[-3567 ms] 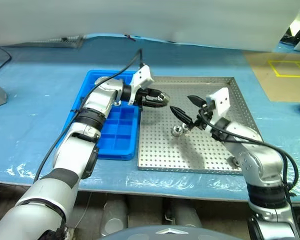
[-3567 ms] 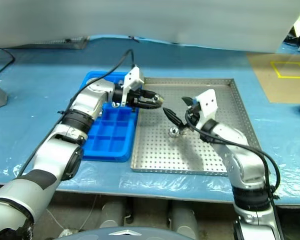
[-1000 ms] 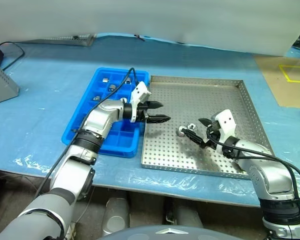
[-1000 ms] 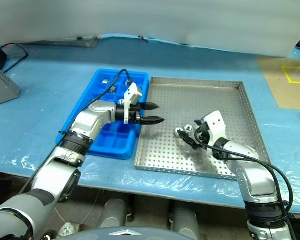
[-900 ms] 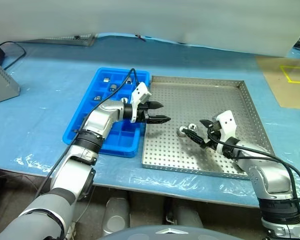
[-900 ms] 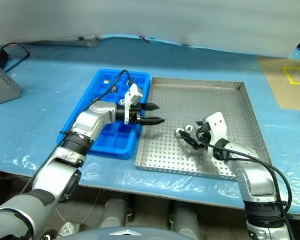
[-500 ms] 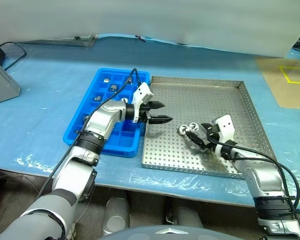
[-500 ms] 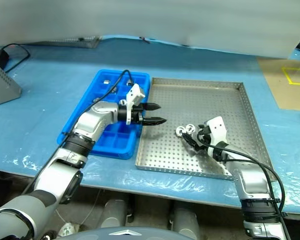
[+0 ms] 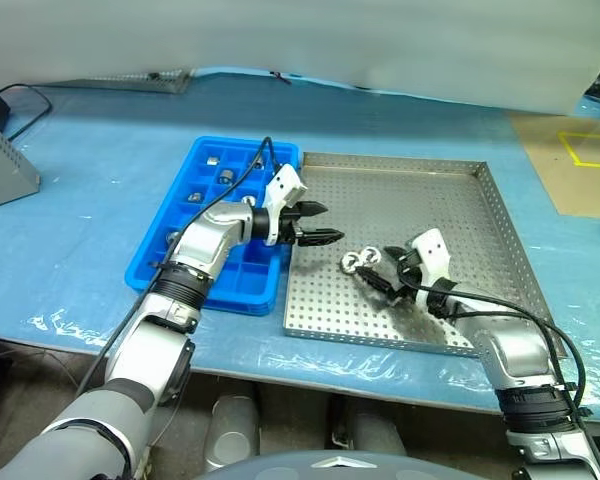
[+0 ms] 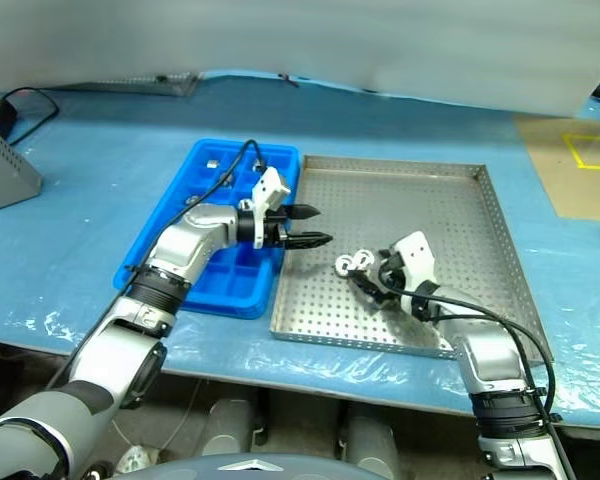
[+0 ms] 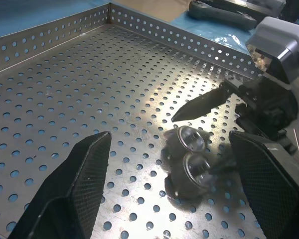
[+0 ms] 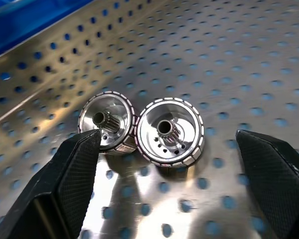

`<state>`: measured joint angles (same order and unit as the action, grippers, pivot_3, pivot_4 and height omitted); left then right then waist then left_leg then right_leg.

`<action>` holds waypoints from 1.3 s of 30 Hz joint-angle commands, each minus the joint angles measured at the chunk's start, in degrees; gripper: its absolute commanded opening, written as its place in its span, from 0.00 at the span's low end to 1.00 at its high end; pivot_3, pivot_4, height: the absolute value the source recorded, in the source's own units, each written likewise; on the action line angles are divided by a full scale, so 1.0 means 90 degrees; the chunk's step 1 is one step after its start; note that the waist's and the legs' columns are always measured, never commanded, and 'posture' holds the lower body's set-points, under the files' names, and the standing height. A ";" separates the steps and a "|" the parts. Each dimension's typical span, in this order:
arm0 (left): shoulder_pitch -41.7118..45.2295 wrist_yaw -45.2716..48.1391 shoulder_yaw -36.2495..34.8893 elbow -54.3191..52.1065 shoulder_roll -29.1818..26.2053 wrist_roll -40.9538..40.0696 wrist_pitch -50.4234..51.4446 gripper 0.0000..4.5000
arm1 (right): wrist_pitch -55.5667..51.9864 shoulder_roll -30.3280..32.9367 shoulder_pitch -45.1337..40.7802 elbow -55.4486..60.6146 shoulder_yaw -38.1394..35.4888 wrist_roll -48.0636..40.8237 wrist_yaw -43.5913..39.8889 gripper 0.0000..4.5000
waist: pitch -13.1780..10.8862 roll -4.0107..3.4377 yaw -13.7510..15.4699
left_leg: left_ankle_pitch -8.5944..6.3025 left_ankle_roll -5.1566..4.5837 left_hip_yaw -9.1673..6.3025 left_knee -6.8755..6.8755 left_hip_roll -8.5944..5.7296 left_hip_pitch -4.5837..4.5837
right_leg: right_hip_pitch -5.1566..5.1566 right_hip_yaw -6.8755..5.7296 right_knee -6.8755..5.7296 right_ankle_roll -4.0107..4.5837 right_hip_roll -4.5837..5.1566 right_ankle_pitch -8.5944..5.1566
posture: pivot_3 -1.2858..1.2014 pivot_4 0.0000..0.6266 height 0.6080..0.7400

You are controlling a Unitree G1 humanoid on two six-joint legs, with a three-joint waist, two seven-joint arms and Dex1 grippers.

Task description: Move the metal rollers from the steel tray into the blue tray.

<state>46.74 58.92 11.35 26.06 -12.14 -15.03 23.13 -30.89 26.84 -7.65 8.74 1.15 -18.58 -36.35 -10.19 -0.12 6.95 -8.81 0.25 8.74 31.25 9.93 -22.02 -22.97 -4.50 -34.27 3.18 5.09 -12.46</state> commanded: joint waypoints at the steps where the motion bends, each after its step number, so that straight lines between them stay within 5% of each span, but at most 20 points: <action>1: 0.0054 -0.0050 -0.0078 -0.0156 -0.0004 0.0021 -0.0048 0.90 | -0.0088 0.0103 0.0097 0.0194 0.0052 -0.0016 -0.0111 0.78 | 0.0000 0.0000 0.0008 | -0.0002 -0.0003 0.0000 0.0001 -0.0001 -0.0004 | 0.0000 -0.0001 0.0004 0.0000 0.0001 0.0000 | 0.53 0.24 1.00; 6: 0.0011 -0.0099 -0.0096 -0.0184 -0.0028 0.0032 -0.0038 0.90 | -0.0045 0.0192 0.0038 -0.0031 -0.0062 0.0111 -0.0019 0.40 | 0.0000 0.0000 0.0011 | -0.0005 -0.0008 0.0000 0.0001 -0.0002 -0.0006 | 0.0000 -0.0001 0.0011 0.0000 0.0002 0.0001 | 0.53 0.24 1.00; 18: -0.0006 -0.0077 -0.0075 -0.0148 -0.0020 0.0082 -0.0091 0.90 | -0.0094 0.0333 0.0143 0.0136 -0.0098 0.0115 -0.0069 0.40 | 0.0000 0.0000 0.0013 | -0.0006 -0.0009 0.0000 -0.0003 -0.0002 -0.0008 | 0.0001 -0.0003 0.0021 0.0000 0.0002 0.0001 | 0.53 0.24 1.00; 26: 0.0027 0.0151 -0.0133 -0.0220 -0.0077 -0.0081 0.0091 0.90 | -0.1269 0.1127 0.0114 0.1909 -0.0759 -0.1273 -0.0717 0.40 | -0.0002 -0.0004 -0.0003 | -0.0008 -0.0051 0.0002 -0.0004 -0.0002 -0.0022 | 0.0002 -0.0004 0.0053 -0.0009 0.0001 0.0008 | 0.52 0.24 1.00; 30: 0.0056 0.0125 -0.0140 -0.0149 -0.0090 -0.0026 0.0062 0.90 | -0.1219 0.1328 -0.0291 0.2128 -0.0380 -0.0922 -0.0515 0.40 | -0.0002 -0.0004 0.0005 | -0.0009 -0.0044 0.0003 -0.0006 0.0001 -0.0020 | 0.0001 -0.0006 0.0053 -0.0009 0.0000 0.0009 | 0.52 0.24 1.00; 39: 0.0206 -0.0069 -0.0303 0.0047 -0.0066 -0.0018 -0.0052 0.90 | 0.1628 0.2406 -0.1664 0.0876 0.2315 0.2614 -0.1027 0.40 | -0.0002 -0.0005 0.0003 | -0.0007 -0.0011 0.0004 -0.0004 -0.0003 -0.0029 | -0.0002 -0.0005 0.0052 -0.0011 0.0001 0.0010 | 0.53 0.24 1.00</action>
<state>46.92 58.50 10.41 27.06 -12.66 -14.46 23.56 -21.52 47.76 -20.78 16.98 20.67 1.11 -43.58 -10.20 -0.17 6.97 -8.88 0.15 8.77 31.23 9.91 -22.29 -22.99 -4.55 -33.81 3.08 5.10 -12.37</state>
